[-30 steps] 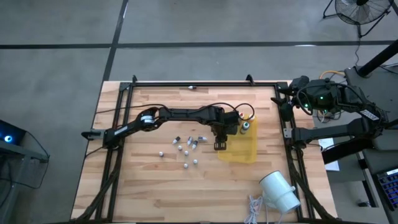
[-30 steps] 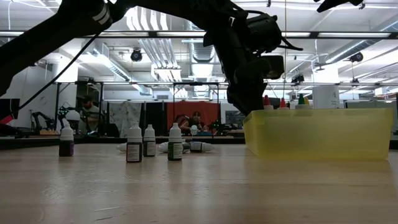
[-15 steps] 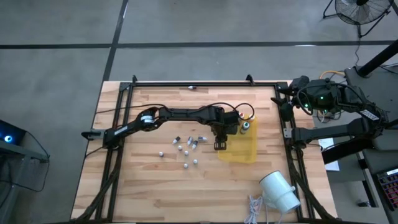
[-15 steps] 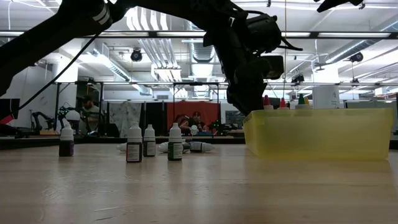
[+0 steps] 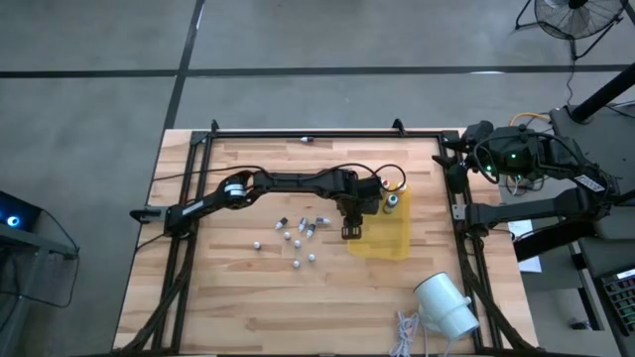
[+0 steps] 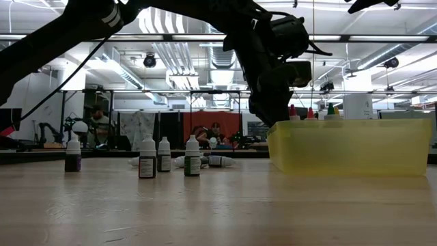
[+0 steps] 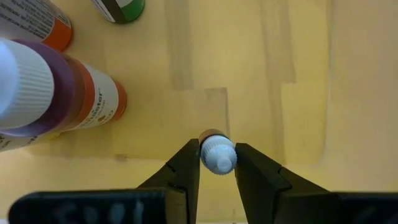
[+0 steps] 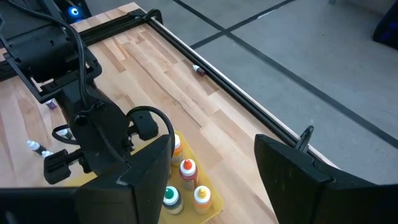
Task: Pick & Place food coloring
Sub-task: Put the top small red food coloring bottle into the yellow bin, then put the small orange food coloring bottle into the yellow bin
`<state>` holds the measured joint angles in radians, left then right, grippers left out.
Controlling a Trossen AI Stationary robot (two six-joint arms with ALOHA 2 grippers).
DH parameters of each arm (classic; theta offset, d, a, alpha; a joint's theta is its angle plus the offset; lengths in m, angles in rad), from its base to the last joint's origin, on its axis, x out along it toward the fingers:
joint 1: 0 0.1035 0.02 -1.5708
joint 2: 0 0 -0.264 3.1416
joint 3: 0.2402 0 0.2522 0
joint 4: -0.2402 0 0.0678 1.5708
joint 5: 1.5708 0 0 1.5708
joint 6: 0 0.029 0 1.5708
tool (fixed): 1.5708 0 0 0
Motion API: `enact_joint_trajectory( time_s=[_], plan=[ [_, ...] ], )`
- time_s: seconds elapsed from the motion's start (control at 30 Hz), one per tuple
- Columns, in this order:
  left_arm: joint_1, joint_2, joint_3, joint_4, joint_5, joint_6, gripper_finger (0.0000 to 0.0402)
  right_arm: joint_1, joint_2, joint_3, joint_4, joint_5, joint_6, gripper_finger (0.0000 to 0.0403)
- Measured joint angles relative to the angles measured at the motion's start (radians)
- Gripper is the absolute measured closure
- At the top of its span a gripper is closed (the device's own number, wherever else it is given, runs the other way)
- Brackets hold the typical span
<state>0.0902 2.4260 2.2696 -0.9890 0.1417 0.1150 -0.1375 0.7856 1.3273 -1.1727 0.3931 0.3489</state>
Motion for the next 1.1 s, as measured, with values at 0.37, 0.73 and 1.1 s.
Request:
enact_joint_trajectory(
  time_s=[0.37, 0.73, 1.1],
  plan=[
    [0.000, 0.000, 0.000, -0.001, 0.000, -0.003, 0.0330, -0.001, 0.000, 0.000, 0.000, 0.000, 0.000, 0.0181],
    [0.002, 0.000, 0.000, -0.022, 0.005, -0.006, 0.0285, -0.001, 0.001, 0.000, 0.001, 0.000, 0.000, 0.0181],
    [0.002, 0.000, 0.000, -0.025, -0.010, -0.010, 0.0236, -0.001, 0.000, 0.000, 0.001, 0.000, 0.000, 0.0181]
  ],
)
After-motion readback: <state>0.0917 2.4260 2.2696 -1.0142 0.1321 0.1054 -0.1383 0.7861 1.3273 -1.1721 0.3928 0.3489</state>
